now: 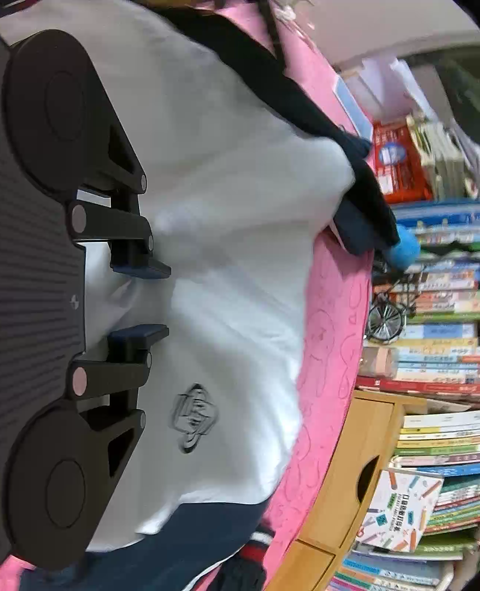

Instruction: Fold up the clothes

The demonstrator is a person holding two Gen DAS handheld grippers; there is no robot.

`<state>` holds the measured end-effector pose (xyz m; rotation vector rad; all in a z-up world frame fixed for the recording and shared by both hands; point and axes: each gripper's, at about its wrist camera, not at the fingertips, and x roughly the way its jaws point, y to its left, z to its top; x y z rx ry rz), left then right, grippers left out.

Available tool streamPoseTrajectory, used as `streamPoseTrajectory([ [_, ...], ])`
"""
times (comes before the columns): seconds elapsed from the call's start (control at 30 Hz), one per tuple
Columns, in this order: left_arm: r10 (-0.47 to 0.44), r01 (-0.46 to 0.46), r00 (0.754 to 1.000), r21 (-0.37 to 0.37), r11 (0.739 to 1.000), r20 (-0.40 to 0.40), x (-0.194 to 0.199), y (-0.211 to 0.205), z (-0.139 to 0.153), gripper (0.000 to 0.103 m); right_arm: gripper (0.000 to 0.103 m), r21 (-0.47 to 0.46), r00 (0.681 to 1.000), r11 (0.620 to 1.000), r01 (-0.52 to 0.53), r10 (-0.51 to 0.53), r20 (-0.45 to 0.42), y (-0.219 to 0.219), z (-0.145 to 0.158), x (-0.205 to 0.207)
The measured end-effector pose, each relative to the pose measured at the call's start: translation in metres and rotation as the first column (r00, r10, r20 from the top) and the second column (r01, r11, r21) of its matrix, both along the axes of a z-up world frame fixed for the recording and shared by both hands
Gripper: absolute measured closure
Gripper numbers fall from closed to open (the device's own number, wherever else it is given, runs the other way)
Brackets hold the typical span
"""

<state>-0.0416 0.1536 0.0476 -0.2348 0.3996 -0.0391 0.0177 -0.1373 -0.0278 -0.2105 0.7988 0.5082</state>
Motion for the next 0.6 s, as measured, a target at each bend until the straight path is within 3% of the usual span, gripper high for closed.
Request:
streamPoseTrajectory([
  [0.07, 0.001, -0.002, 1.0, 0.084, 0.996, 0.011, 0.015, -0.014, 0.02, 0.0, 0.075, -0.007, 1.0, 1.0, -0.009, 0.009, 0.001, -0.002, 0.001, -0.014],
  [0.2, -0.045, 0.048, 0.999, 0.155, 0.987, -0.023, 0.047, -0.041, 0.02, 0.0, 0.079, -0.046, 0.996, 0.995, -0.086, 0.085, -0.031, -0.001, 0.005, -0.028],
  [0.27, -0.071, 0.086, 0.993, 0.167, 0.982, -0.094, 0.057, -0.051, 0.002, 0.0, 0.079, -0.023, 0.991, 0.994, -0.111, 0.109, -0.073, -0.01, 0.01, -0.032],
  [0.3, -0.087, 0.109, 0.988, 0.173, 0.979, -0.131, 0.06, -0.057, -0.009, 0.0, 0.075, -0.009, 0.988, 0.993, -0.12, 0.119, -0.094, -0.014, 0.013, -0.033],
  [0.4, -0.08, 0.125, 0.982, 0.27, 0.955, -0.172, 0.063, -0.075, -0.033, 0.0, 0.046, 0.157, 0.984, 0.987, -0.025, 0.053, -0.172, -0.043, 0.024, -0.018],
  [0.47, -0.074, 0.137, 0.977, 0.331, 0.934, -0.198, 0.064, -0.086, -0.049, 0.0, 0.044, 0.25, 0.981, 0.967, 0.054, -0.004, -0.196, -0.057, 0.035, 0.001],
  [0.5, -0.072, 0.14, 0.976, 0.338, 0.931, -0.207, 0.066, -0.09, -0.05, 0.0, 0.038, 0.259, 0.981, 0.961, 0.095, -0.046, -0.188, -0.06, 0.041, 0.014],
  [0.53, -0.07, 0.141, 0.974, 0.336, 0.931, -0.213, 0.064, -0.09, -0.052, 0.0, 0.023, 0.262, 0.98, 0.955, 0.136, -0.091, -0.176, -0.062, 0.047, 0.028],
  [0.6, -0.072, 0.149, 0.969, 0.325, 0.934, -0.236, 0.066, -0.089, -0.055, 0.0, 0.005, 0.203, 0.974, 0.958, 0.205, -0.178, -0.142, -0.054, 0.054, 0.059],
])
